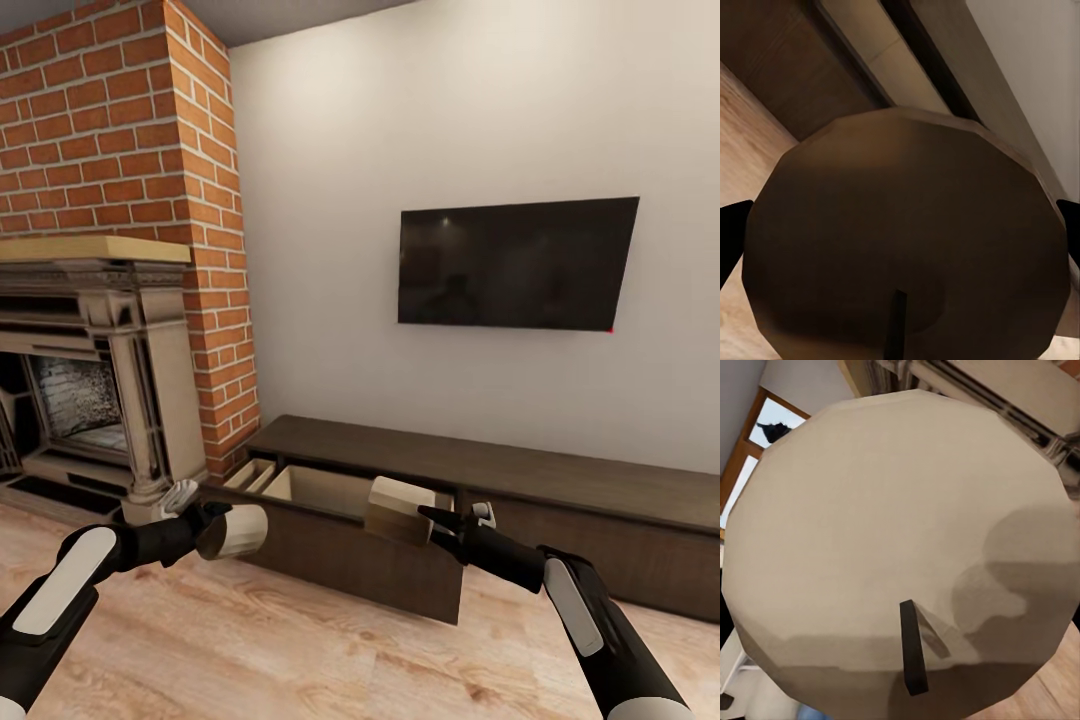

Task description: Place each of the two pumpkins and all three candles from the living room inside a cabinet in the living room (use any cabinet), then make sure every cabinet is closed, and position the cauldron so it is next to a table in the living room.

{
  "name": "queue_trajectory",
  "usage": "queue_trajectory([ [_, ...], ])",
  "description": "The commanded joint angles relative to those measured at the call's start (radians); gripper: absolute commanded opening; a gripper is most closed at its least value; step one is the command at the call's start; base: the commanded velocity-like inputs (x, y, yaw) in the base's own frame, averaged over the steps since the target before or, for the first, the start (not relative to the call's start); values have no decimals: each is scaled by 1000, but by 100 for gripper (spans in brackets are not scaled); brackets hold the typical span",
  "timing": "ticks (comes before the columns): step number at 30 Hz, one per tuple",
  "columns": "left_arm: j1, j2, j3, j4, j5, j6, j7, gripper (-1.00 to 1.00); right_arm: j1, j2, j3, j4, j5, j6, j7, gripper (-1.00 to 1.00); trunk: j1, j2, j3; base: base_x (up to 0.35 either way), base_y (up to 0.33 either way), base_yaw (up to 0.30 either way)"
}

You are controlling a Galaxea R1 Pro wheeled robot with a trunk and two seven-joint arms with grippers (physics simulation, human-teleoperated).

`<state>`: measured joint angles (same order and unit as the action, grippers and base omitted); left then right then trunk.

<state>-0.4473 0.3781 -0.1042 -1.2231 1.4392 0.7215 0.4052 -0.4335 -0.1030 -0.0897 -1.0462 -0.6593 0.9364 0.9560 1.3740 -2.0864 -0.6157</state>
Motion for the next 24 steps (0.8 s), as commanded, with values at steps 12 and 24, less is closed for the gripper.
queue_trajectory([
  [12,-1,-1,4,1,7,62,9,-100,-1,0,-1,0,1,4,3,-100,-46,84,36,0,0,0],
  [24,-1,3,7,10,7,64,10,-100,-1,1,-1,0,1,4,2,-100,-92,168,76,0,0,-28],
])
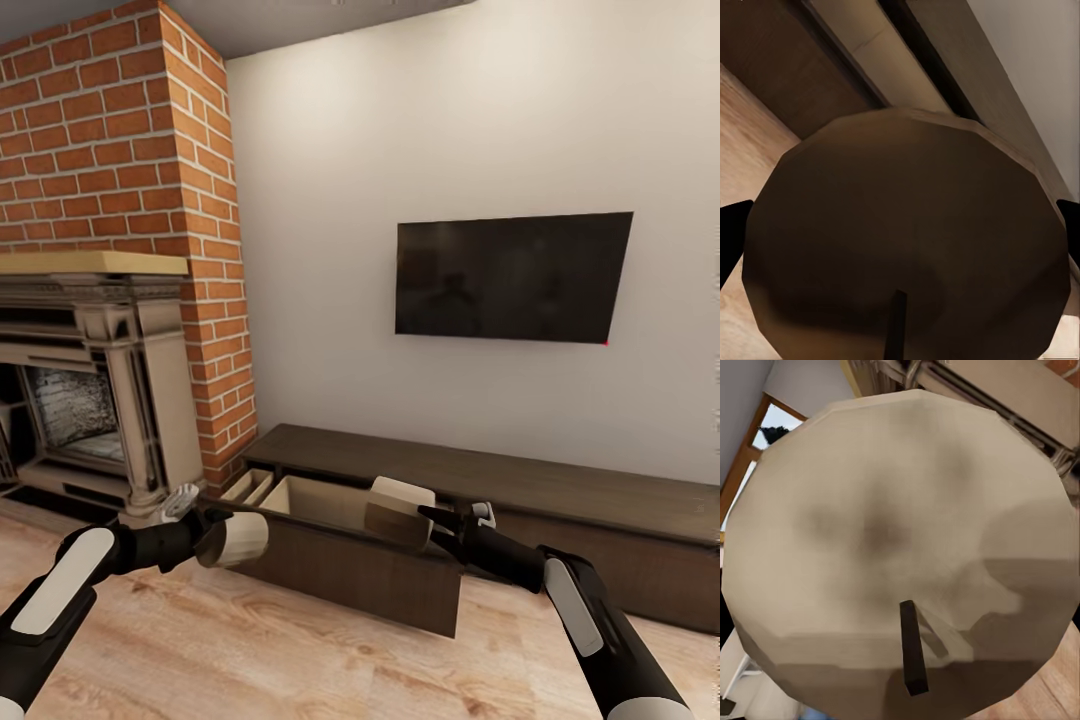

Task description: Place each of the two pumpkins and all three candles from the living room inside a cabinet in the living room (use any cabinet), then make sure every cabinet is closed, and position the cauldron so it is next to a table in the living room.

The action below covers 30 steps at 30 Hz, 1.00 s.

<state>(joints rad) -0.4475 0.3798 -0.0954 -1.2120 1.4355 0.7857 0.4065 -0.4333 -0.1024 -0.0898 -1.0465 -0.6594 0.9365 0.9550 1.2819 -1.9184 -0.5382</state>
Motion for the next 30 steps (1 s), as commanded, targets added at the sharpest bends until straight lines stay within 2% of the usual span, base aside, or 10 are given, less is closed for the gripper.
queue_trajectory([
  [1,0,2,-1,-1,11,0,9,-100,-1,0,-1,0,1,4,3,-100,-4,7,3,0,0,-165],
  [7,0,5,-1,0,9,29,10,-100,-1,1,-1,1,1,4,1,-100,-27,49,28,0,0,-197],
  [10,0,5,22,1,7,58,11,-100,-1,1,-1,1,1,4,-1,-100,-39,70,41,0,0,-212],
  [16,0,5,56,3,1,97,11,-100,-1,2,0,0,2,4,-6,-100,-39,70,47,0,0,-172],
  [28,0,5,68,44,-2,103,11,-100,-1,4,1,-1,10,3,-14,-100,-39,70,47,96,86,-10],
  [30,0,6,69,45,-2,103,11,-100,-1,4,2,-1,12,3,-33,-100,-39,70,47,22,20,0],
])
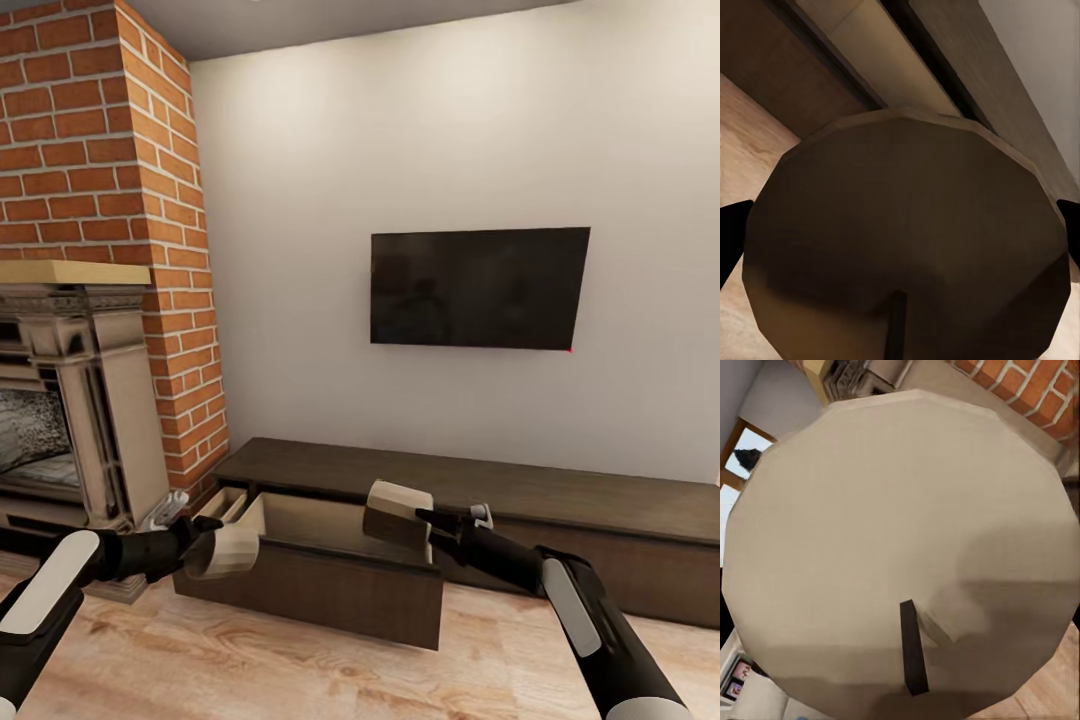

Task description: Place each of the two pumpkins and all three candles from the living room inside a cabinet in the living room (use any cabinet), then make sure every cabinet is closed, and position the cauldron so it is next to a table in the living room.

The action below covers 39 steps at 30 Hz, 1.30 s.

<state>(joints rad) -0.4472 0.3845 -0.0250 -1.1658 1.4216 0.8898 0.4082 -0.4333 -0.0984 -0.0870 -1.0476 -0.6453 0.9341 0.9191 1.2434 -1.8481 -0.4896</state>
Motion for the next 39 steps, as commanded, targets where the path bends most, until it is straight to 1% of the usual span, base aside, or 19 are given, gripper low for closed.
queue_trajectory([
  [1,-1,1,-1,-1,12,-1,9,-100,-1,0,-1,0,-2,6,-23,-100,0,-1,-1,11,10,0],
  [5,-1,2,-1,0,11,-1,9,-100,-1,1,0,-13,0,13,-202,-100,0,-1,-1,8,24,0],
  [6,-1,2,-1,0,11,-1,9,-100,-1,2,0,-16,-2,16,-237,-100,0,-1,-1,46,140,0],
  [7,-1,2,-1,0,11,-1,9,-100,-1,2,0,-17,-4,17,-262,-100,0,-1,-1,59,177,0],
  [9,-1,4,-1,0,12,-1,9,-100,-1,0,0,-17,-9,19,-289,-100,0,-1,-1,33,110,0],
  [14,-1,5,1,0,19,1,8,-100,-1,-3,-1,-14,-13,18,-295,-100,0,-1,-1,7,23,0],
  [20,-1,5,5,0,20,15,8,-100,-1,-3,-1,-12,-14,18,-286,-100,-23,41,18,1,2,0],
  [22,-1,5,5,0,19,16,8,-100,-1,-3,-2,-13,-14,17,-251,-100,-31,55,24,0,0,0],
  [26,-1,5,5,0,18,17,8,-100,-1,-3,-2,-13,-13,12,-209,-100,-46,83,36,0,0,0],
  [39,-1,5,7,0,17,17,8,-100,-1,-3,-2,-8,-14,10,-197,-100,-96,174,77,0,0,0],
])
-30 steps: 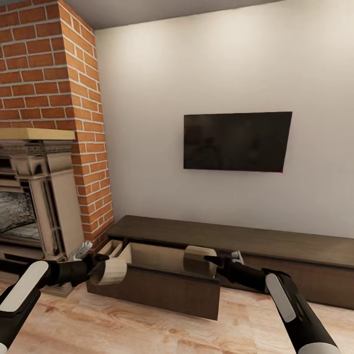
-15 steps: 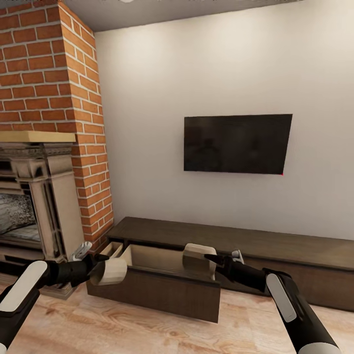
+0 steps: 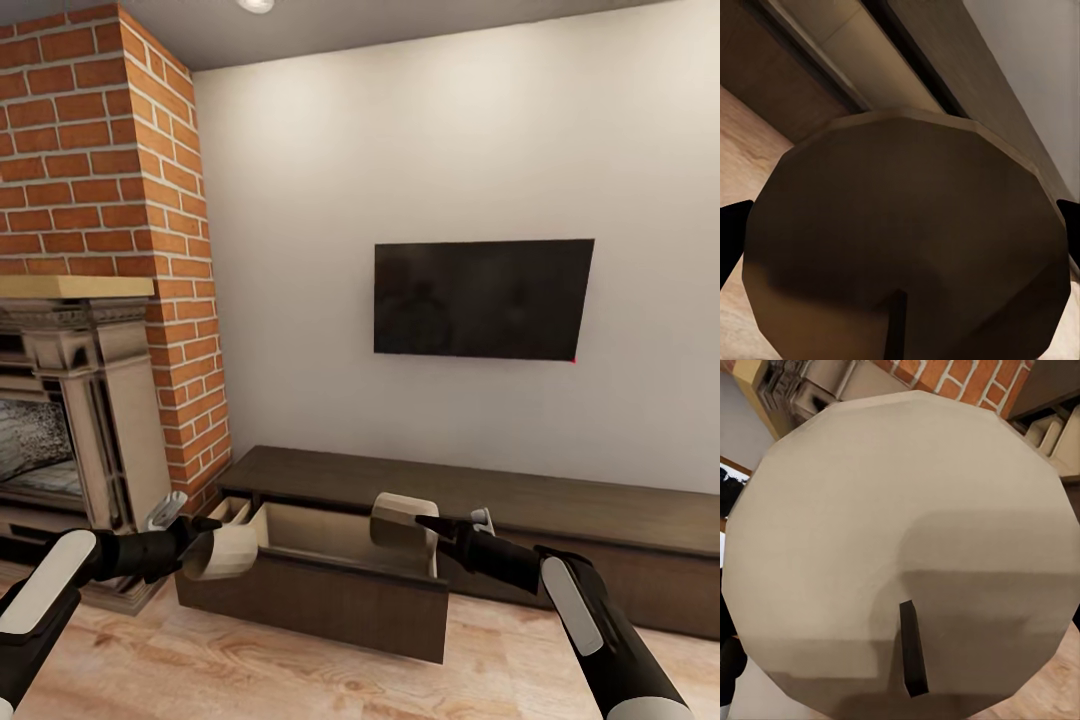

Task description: Place each of the two pumpkins and all three candles from the living room inside a cabinet in the living room (use any cabinet), then make sure every cabinet is closed, and position the cauldron so it is next to a table in the living room.

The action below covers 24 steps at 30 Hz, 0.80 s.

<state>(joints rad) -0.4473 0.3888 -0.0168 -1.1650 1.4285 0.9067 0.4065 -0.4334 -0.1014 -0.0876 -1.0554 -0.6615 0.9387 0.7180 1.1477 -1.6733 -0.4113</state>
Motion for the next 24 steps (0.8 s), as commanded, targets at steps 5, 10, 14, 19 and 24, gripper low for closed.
queue_trajectory([
  [5,-1,1,-2,0,10,0,9,-100,-1,0,-1,1,2,5,4,-100,-19,35,14,0,0,0],
  [10,-1,2,-2,-1,6,0,12,-100,-1,4,4,-1,18,4,-12,-100,-39,70,30,0,0,0],
  [14,-1,1,-5,-1,-3,-1,14,-100,-1,5,18,-4,61,13,-107,-100,-54,98,43,0,0,0],
  [19,-1,-5,-11,-1,-78,-1,15,-100,-4,10,71,-11,126,47,-303,-100,-73,133,58,0,0,0],
  [24,-1,-10,-15,-1,-102,-2,17,-100,-8,11,138,-12,135,54,-412,-100,-92,168,74,0,0,0],
])
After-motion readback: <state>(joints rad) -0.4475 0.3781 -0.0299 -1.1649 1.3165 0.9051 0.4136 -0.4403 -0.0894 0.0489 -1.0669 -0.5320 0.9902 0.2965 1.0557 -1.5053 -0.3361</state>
